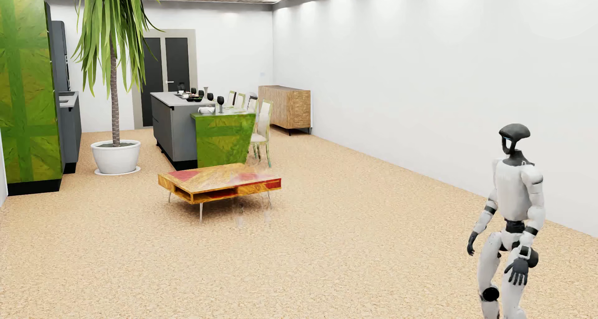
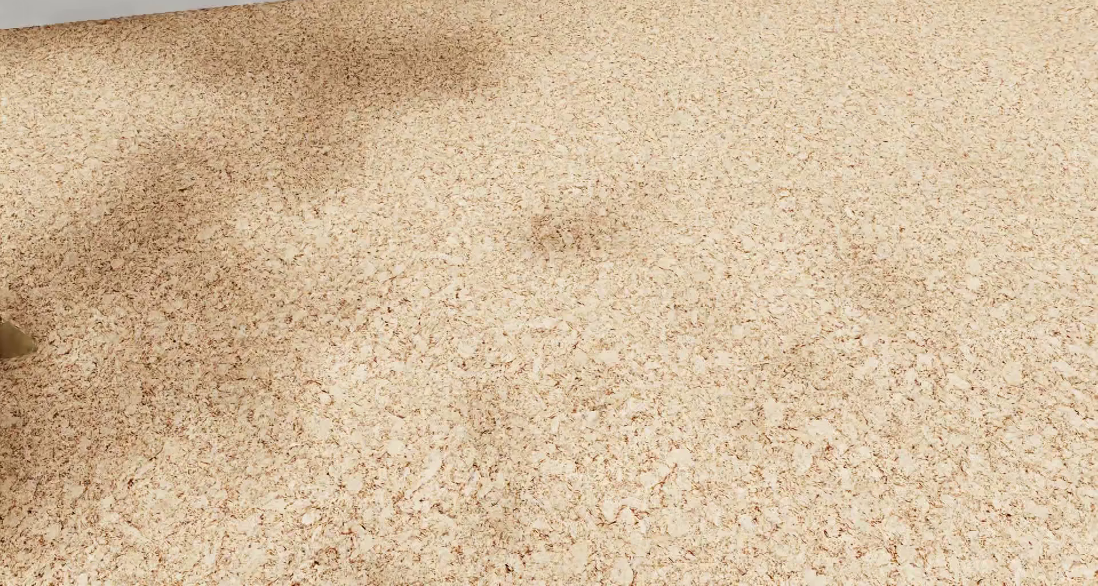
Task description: Walk towards the coffeetable
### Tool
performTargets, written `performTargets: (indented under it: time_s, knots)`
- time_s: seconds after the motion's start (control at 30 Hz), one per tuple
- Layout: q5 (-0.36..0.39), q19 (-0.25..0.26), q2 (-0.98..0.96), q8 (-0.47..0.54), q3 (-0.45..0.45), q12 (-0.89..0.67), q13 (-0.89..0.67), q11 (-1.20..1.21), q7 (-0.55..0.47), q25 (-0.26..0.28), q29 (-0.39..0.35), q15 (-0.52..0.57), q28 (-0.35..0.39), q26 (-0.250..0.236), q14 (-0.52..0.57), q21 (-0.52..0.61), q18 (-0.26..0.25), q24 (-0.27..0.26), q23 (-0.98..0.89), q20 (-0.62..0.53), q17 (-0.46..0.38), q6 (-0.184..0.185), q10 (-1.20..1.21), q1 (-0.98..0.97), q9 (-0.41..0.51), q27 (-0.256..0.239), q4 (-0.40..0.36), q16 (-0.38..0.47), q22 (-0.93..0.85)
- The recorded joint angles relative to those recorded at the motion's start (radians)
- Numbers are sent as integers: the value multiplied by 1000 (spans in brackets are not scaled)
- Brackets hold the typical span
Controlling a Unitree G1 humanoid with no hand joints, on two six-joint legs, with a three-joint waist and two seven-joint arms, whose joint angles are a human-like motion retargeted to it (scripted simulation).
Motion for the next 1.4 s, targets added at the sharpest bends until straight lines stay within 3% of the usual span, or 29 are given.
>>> performTargets:
  time_s: [0.03, 0.2, 0.37, 0.47, 0.57, 0.67, 0.73, 0.8, 0.83, 0.87, 0.9, 0.93, 0.97, 1.0, 1.03, 1.07, 1.1, 1.13, 1.17, 1.23, 1.27, 1.3, 1.33, 1.37, 1.4]
  knots:
    - [2, 1, -2, 8, 3, -3, -13, 5, 6, 22, -17, -3, 6, -8, -4, -12, 1, -5, -19, 6, 0, 1, 3, 2, 0, -16, 2, 2, -14]
    - [0, 0, -20, 30, 12, -24, -39, 54, 27, 22, -69, -57, 22, -30, -60, -5, -10, -14, -101, 8, -24, 7, 36, -4, 4, -47, 9, 8, -70]
    - [-5, 23, -22, 58, 24, -19, -23, 95, 73, 22, -21, -119, 21, -33, -137, 19, 11, -44, -39, 6, -46, 11, 42, 28, 3, -8, 17, -12, -120]
    - [-5, 13, -127, 110, 25, 14, -22, 257, 146, 24, 14, -139, 24, -47, -145, 30, -30, -54, 20, 1, -63, 3, 47, 44, 3, 17, 40, -12, -157]
    - [-51, 54, -290, 54, 17, 21, 11, 510, 243, 36, -5, -90, 49, -35, -143, 9, -60, -16, 8, -50, -77, -13, 43, 76, 13, 7, 74, 1, -168]
    - [-151, 1, -438, -83, -3, -23, 77, 607, 341, 37, -24, -74, -15, -54, -141, -35, -118, 44, -52, -157, -83, -16, -11, 140, 13, -10, 109, 40, -129]
    - [-227, -64, -548, -132, -19, -55, 123, 587, 404, 19, -38, -80, -65, -82, -149, -86, -164, 43, -115, -184, -101, -11, -47, 191, 13, -32, 124, 51, -149]
    - [-302, -145, -646, -183, -34, -76, 166, 521, 451, -17, -53, -88, -53, -98, -159, -154, -191, 0, -202, -168, -115, -8, -59, 236, 16, -52, 130, 52, -194]
    - [-310, -174, -685, -187, -42, -75, 180, 485, 462, -43, -60, -96, -30, -101, -144, -188, -191, -34, -251, -141, -123, -8, -56, 256, 18, -61, 126, 49, -217]
    - [-285, -169, -710, -172, -51, -60, 198, 467, 467, -73, -64, -74, -2, -102, -105, -217, -191, -71, -306, -100, -130, -9, -48, 282, 19, -78, 130, 54, -242]
    - [-226, -213, -703, -141, -58, -26, 196, 485, 476, -110, -66, -44, 32, -103, -26, -229, -192, -101, -352, -48, -121, -9, -16, 303, 18, -90, 157, 64, -268]
    - [-170, -218, -677, -141, -59, 27, 166, 501, 474, -147, -68, -69, 71, -94, 104, -230, -201, -122, -372, 1, -99, -7, 68, 306, 17, -102, 220, 74, -302]
    - [-100, -225, -635, -142, -53, 85, 136, 500, 452, -178, -68, -112, 107, -83, 289, -225, -155, -135, -391, 47, -75, 1, 205, 276, 17, -119, 308, 83, -320]
    - [-30, -227, -585, -143, -41, 137, 109, 490, 452, -205, -66, -156, 126, -66, 382, -218, 5, -137, -416, 80, -56, 13, 377, 212, 21, -140, 396, 87, -317]
    - [47, -225, -524, -126, -9, 179, 82, 466, 245, -225, -64, -194, 119, -41, 283, -210, 86, -126, -446, 95, -41, 21, 603, 51, 31, -162, 335, 92, -297]
    - [109, -221, -446, -102, 16, 209, 52, 417, 70, -234, -65, -219, 88, -16, 193, -199, 44, -104, -474, 94, -29, 25, 790, -112, 40, -181, 204, 95, -266]
    - [155, -213, -353, -74, 32, 229, 20, 343, -11, -235, -67, -232, 48, 5, 124, -188, -22, -78, -492, 87, -23, 25, 872, -245, 44, -192, 95, 90, -230]
    - [188, -203, -252, -45, 45, 244, -13, 263, -31, -232, -63, -238, 7, 24, 74, -172, -55, -59, -501, 85, -23, 22, 865, -362, 46, -194, 32, 76, -192]
    - [211, -194, -153, -19, 58, 256, -48, 190, -33, -232, -48, -246, -33, 39, 42, -147, -54, -49, -504, 89, -32, 16, 786, -459, 46, -191, -7, 58, -160]
    - [243, -178, 44, 38, 87, 292, -148, 76, 39, -229, 9, -271, -112, 42, 43, -64, -13, -32, -500, 99, -65, 4, 466, -580, 50, -185, 7, 25, -137]
    - [242, -166, 141, 74, 101, 316, -209, 27, 78, -216, 27, -275, -134, 28, 104, -15, 41, -19, -486, 103, -80, -1, 239, -602, 56, -182, 8, 6, -148]
    - [228, -147, 237, 111, 115, 341, -265, -1, 30, -190, 23, -276, -127, 13, 153, 28, -25, -5, -454, 117, -86, -9, 17, -606, 65, -174, -28, -18, -165]
    - [205, -134, 315, 155, 128, 362, -300, 1, -30, -150, -4, -242, -95, 7, 183, 55, -31, 7, -398, 141, -83, -19, -117, -591, 73, -154, -50, -48, -181]
    - [182, -121, 374, 181, 135, 380, -310, 40, 61, -103, -40, -160, -55, 9, 202, 65, -27, 13, -320, 166, -72, -22, -87, -577, 79, -118, -26, -79, -189]
    - [145, -79, 389, 202, 145, 385, -298, 146, 99, -57, -79, -4, -24, 14, 315, 56, 6, 17, -228, 182, -63, -28, 41, -572, 86, -65, -11, -109, -185]
